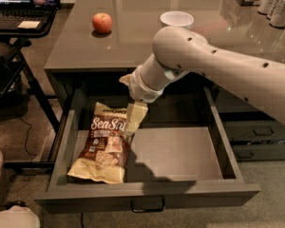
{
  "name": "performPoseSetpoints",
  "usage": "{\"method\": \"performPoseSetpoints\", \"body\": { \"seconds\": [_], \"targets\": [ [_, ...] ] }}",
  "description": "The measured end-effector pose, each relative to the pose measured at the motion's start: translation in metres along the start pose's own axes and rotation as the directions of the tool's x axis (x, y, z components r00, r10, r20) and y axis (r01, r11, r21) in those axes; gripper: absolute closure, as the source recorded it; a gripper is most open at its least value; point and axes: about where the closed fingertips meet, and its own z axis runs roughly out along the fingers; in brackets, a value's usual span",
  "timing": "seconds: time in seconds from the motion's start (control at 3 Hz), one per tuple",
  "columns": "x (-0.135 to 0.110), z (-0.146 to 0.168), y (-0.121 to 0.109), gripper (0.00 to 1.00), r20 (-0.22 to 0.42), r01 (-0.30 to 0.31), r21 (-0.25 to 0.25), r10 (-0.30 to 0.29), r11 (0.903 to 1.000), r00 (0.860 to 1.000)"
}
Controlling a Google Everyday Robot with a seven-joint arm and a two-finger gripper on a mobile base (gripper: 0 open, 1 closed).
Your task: Pick brown chip bag from top drawer and place on counter
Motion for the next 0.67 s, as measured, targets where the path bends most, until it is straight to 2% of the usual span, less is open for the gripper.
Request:
{"method": "performPoseSetpoints", "body": {
  "seconds": [0.67],
  "targets": [
    [0.001, 0.082, -0.013, 0.0, -0.06, -0.006, -0.025, 0.004, 0.9997, 0.998]
  ]
}}
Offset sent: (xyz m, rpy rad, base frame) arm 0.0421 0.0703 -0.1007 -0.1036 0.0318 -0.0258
